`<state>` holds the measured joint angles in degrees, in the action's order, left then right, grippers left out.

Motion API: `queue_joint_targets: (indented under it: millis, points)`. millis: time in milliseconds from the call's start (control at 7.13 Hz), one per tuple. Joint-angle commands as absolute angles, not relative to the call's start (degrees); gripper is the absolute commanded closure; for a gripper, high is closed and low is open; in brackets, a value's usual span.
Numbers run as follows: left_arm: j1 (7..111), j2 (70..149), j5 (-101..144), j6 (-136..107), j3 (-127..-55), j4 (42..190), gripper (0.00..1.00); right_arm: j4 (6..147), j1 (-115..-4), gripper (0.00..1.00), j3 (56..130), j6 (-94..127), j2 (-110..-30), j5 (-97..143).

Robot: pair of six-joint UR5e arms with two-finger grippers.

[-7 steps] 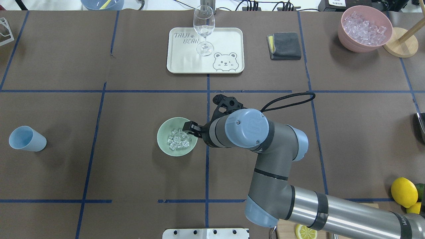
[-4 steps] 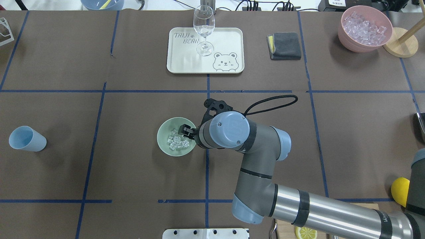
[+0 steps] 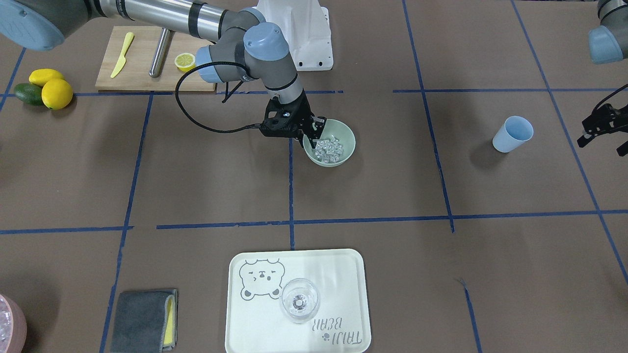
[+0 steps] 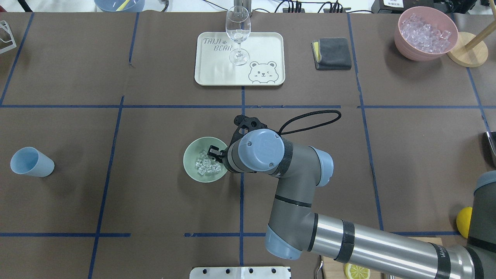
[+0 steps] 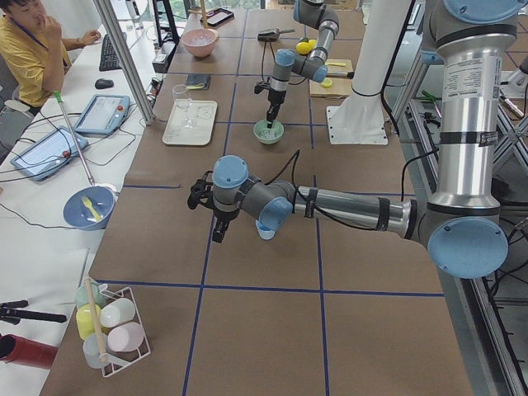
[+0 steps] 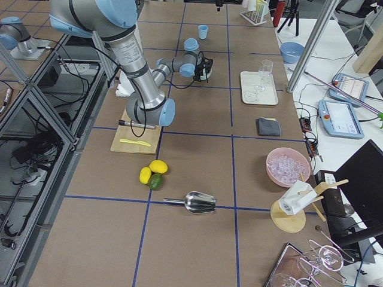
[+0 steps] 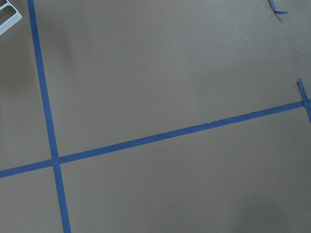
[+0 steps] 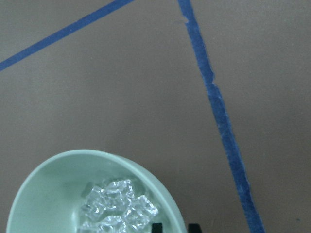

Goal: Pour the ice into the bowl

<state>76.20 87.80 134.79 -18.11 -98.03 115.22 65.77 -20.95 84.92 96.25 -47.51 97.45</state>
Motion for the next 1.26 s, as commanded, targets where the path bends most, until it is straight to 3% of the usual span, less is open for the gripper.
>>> queue_joint_targets:
  millis: [0, 280, 701, 841, 1122]
  points:
    - [76.2, 87.8, 134.8, -18.1, -98.1, 115.2, 0.0, 66.6, -21.4, 1.0, 88.6, 96.6, -48.3, 98.0]
    - [76.2, 87.9, 134.9, -18.1, -98.1, 115.2, 0.0, 74.3, -25.6, 1.0, 101.3, 96.2, -54.2, 99.0]
    - [76.1, 88.1, 134.8, -18.1, -98.0, 115.5, 0.0, 72.0, -37.1, 1.0, 111.8, 78.9, -78.1, 108.9]
    - [76.1, 88.2, 134.7, -18.1, -98.1, 115.5, 0.0, 64.3, -40.9, 1.0, 111.0, 71.5, -86.8, 111.1]
    - [76.1, 88.4, 134.6, -18.1, -98.2, 115.5, 0.0, 50.3, -54.2, 1.0, 101.0, 59.0, -96.0, 126.4]
